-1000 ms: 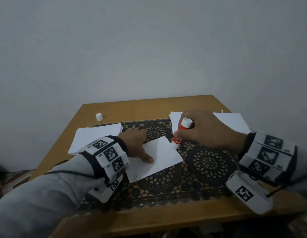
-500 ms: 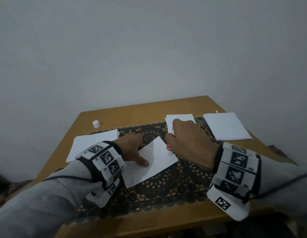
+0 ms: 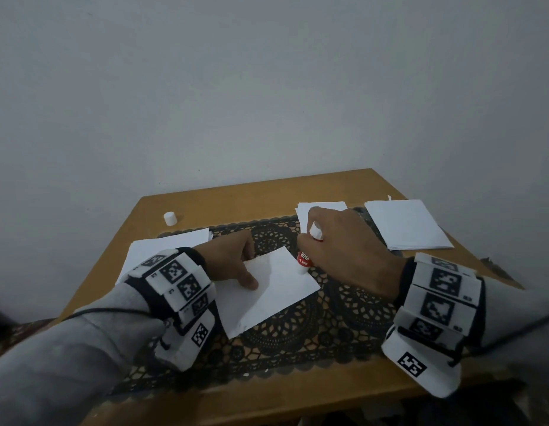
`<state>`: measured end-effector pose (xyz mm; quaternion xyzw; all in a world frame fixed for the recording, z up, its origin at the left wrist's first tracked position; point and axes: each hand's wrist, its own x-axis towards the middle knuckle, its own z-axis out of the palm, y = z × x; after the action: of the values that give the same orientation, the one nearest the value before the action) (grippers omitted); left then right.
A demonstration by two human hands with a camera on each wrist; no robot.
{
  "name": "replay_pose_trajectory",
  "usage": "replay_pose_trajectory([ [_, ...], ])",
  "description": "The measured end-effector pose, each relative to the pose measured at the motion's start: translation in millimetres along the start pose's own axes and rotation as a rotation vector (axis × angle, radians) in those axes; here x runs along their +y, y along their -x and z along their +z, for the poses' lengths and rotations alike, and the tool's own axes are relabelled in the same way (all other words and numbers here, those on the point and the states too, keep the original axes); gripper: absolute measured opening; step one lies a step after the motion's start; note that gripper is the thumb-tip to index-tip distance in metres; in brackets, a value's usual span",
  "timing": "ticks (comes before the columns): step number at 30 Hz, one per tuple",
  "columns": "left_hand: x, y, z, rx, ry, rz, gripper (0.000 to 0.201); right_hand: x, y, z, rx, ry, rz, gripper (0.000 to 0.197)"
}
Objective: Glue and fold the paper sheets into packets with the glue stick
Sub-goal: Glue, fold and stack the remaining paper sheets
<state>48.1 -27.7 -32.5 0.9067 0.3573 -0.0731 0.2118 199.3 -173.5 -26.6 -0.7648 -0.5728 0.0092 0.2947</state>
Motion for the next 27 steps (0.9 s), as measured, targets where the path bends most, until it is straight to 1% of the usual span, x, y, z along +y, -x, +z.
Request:
replay_pose_trajectory([
  [2,-2.4,4.0,-1.3,0.014,0.070,0.055,0.064,2.4,-1.9,-0.2,0.002,-0.013,0.004,0.016],
  [3,-3.0,6.3,-2.4,0.003,0.093,0.099,0.065,3.5,-3.3,-0.3,0.009,-0.013,0.003,0.016],
  [6,-3.5,12.7,-7.6,-0.107,0.075,0.231,0.053,8.1,-9.2,0.3,0.052,-0.030,0.010,0.018],
  [8,-3.6,17.4,-9.6,-0.185,0.094,0.248,0.047,9.9,-13.0,0.6,0.050,-0.047,0.012,0.020],
  [9,-3.7,19.1,-9.5,-0.192,0.111,0.235,0.046,10.2,-14.7,1.1,0.041,-0.045,0.008,0.020],
  [10,-4.3,20.2,-8.9,-0.168,0.131,0.210,0.045,10.0,-15.8,1.4,0.032,-0.040,0.002,0.020],
  [11,-4.7,21.0,-8.4,-0.111,0.155,0.173,0.043,9.5,-16.8,1.7,0.027,-0.036,-0.006,0.020],
  [13,-6.0,21.8,-7.6,0.050,0.198,0.080,0.037,9.2,-20.1,1.9,0.036,-0.044,-0.022,0.022],
  [14,-6.2,22.7,-7.0,0.099,0.216,0.033,0.036,8.9,-21.8,1.8,0.042,-0.051,-0.027,0.023],
  [15,-6.0,25.0,-6.3,0.105,0.222,-0.010,0.036,7.9,-23.9,1.9,0.043,-0.052,-0.034,0.023],
  [17,-5.1,28.7,-2.6,0.025,0.152,-0.063,0.040,6.1,-27.3,2.2,0.010,-0.040,-0.051,0.022],
  [20,-5.0,31.9,4.0,-0.076,-0.003,-0.080,0.052,0.9,-32.3,5.8,-0.072,0.003,-0.096,0.022],
  [22,-5.0,30.8,6.1,-0.088,-0.030,-0.077,0.057,-3.8,-37.3,8.8,-0.090,0.008,-0.122,0.022],
  [24,-5.2,28.8,7.0,-0.091,-0.041,-0.074,0.060,-8.3,-44.8,12.7,-0.091,0.010,-0.142,0.026],
  [27,-6.1,26.7,8.0,-0.097,-0.046,-0.070,0.060,-12.4,-55.9,21.6,-0.131,0.066,-0.155,0.021],
])
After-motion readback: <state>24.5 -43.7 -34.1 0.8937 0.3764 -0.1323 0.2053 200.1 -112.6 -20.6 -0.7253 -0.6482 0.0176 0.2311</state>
